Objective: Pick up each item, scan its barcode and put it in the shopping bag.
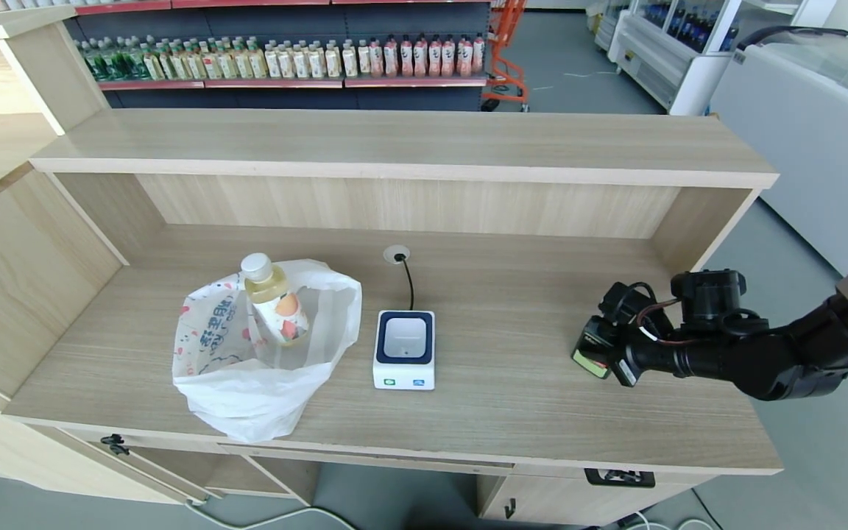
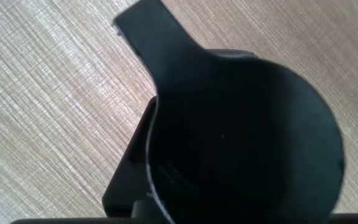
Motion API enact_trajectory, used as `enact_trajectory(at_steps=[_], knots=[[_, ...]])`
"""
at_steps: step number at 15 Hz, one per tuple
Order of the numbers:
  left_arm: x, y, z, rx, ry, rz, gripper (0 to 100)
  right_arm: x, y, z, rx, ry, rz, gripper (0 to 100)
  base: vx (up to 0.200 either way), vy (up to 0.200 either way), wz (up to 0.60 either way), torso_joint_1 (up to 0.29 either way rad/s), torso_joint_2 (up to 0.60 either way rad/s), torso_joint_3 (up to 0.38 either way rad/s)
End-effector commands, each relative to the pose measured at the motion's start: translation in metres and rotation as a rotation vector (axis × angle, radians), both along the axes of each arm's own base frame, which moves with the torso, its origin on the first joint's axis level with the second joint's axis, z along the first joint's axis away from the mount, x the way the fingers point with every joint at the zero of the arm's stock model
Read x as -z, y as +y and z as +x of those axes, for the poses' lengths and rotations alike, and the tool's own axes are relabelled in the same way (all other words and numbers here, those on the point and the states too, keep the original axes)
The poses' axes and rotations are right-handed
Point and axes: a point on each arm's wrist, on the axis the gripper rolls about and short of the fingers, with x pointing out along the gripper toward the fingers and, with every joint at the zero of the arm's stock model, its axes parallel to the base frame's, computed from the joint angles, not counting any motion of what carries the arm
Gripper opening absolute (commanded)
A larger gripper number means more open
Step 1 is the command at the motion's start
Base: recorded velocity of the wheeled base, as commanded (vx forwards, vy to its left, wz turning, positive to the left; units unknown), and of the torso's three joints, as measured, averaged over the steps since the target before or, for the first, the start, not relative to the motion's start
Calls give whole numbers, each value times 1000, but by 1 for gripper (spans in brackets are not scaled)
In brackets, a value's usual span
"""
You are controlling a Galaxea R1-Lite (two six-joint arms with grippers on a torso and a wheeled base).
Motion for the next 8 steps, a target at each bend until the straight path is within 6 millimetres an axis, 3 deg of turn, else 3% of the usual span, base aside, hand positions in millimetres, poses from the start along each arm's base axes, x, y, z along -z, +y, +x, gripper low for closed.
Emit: enact_trajectory(at_steps=[1,2,4,8], knots=[[0,0,0,0,-1,-1,100,-15,0,-5,-6,-82,0,0,0,0,0,0,0,0],[0,0,0,0,-1,-1,100,-21,0,-7,-9,-115,-6,0,0,0,0,0,0,0],[0,0,0,0,-1,-1,100,-52,-1,-31,-67,-357,-93,0,0,0,0,0,0,0],[0,0,0,0,-1,-1,100,-86,33,-87,-230,-657,-42,0,0,0,0,0,0,0]])
